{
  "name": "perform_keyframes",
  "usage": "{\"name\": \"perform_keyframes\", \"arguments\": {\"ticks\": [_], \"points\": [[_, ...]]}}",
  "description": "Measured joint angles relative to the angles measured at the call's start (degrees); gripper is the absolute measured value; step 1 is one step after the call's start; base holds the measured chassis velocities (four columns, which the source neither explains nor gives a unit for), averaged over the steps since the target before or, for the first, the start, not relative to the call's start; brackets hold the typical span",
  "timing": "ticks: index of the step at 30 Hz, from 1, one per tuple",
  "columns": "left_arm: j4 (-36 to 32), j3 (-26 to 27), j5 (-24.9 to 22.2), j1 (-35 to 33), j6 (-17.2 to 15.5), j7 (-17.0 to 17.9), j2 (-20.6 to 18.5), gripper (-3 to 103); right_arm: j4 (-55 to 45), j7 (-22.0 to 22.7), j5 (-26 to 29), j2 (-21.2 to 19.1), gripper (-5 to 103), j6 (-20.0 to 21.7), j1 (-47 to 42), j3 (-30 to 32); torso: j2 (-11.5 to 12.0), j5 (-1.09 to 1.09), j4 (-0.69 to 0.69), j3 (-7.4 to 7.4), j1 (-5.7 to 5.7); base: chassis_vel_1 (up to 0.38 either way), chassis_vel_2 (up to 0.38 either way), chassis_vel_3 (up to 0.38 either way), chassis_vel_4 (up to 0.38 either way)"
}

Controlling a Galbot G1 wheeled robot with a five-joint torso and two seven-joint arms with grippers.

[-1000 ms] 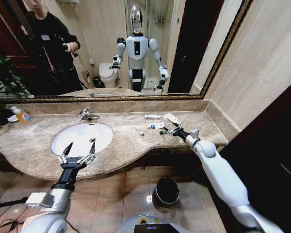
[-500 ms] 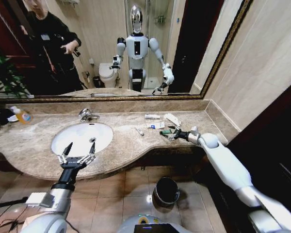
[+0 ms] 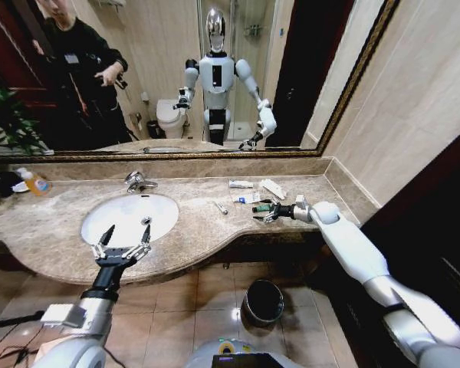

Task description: Pick up the trash from the sink and place it in the trash bin.

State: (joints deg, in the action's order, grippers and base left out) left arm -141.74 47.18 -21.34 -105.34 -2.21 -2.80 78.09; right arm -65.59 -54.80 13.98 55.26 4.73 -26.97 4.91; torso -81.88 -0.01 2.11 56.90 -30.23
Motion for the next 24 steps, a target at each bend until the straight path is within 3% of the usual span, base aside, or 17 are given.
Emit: {"name": "perform_keyframes", "arguments": {"ticks": [3, 8, 10, 13, 16, 20, 24], "points": [[0.0, 0.0, 0.0, 0.0, 0.0, 0.0, 0.0, 100, 0.7, 0.1, 0.0, 0.0, 84, 0.2, 0.6, -0.4, 0.0, 0.01, 0.0, 0.0, 0.0, 0.0, 0.0, 0.0, 0.0], [0.0, 0.0, 0.0, 0.0, 0.0, 0.0, 0.0, 100, 2.1, 0.2, 0.8, -0.1, 63, 0.7, 1.3, -0.7, 0.0, 0.01, 0.0, 0.0, 0.0, 0.0, 0.0, 0.0, 0.0], [0.0, 0.0, 0.0, 0.0, 0.0, 0.0, 0.0, 100, 2.5, 0.2, 1.1, -0.1, 63, 0.7, 1.5, -0.7, 0.0, 0.0, 0.0, 0.0, 0.0, 0.0, 0.0, 0.0, 0.0], [0.0, 0.0, 0.0, 0.0, 0.0, 0.0, 0.0, 100, 3.2, 0.5, 2.0, -0.2, 45, 0.7, 1.4, -0.2, 0.0, 0.0, 0.0, 0.0, 0.0, 0.0, 0.0, 0.0, 0.0], [0.0, 0.0, 0.0, 0.0, 0.0, 0.0, 0.0, 100, 3.1, 1.0, 2.4, -0.3, 38, 0.8, 0.7, 0.2, 0.0, 0.02, 0.0, 0.0, 0.0, 0.0, 0.0, 0.0, 0.0], [0.0, 0.0, 0.0, 0.0, 0.0, 0.0, 0.0, 100, 2.7, 1.7, 2.7, -0.4, 45, 0.7, 0.1, 0.4, 0.0, 0.0, 0.0, -0.01, 0.01, 0.0, 0.0, 0.0, 0.0], [0.0, 0.0, 0.0, 0.0, 0.0, 0.0, 0.0, 100, 2.6, 4.0, 3.2, -0.3, 31, 0.6, -0.3, 0.5, 0.0, 0.01, 0.0, -0.01, 0.01, 0.0, 0.0, 0.0, 0.0]]}}
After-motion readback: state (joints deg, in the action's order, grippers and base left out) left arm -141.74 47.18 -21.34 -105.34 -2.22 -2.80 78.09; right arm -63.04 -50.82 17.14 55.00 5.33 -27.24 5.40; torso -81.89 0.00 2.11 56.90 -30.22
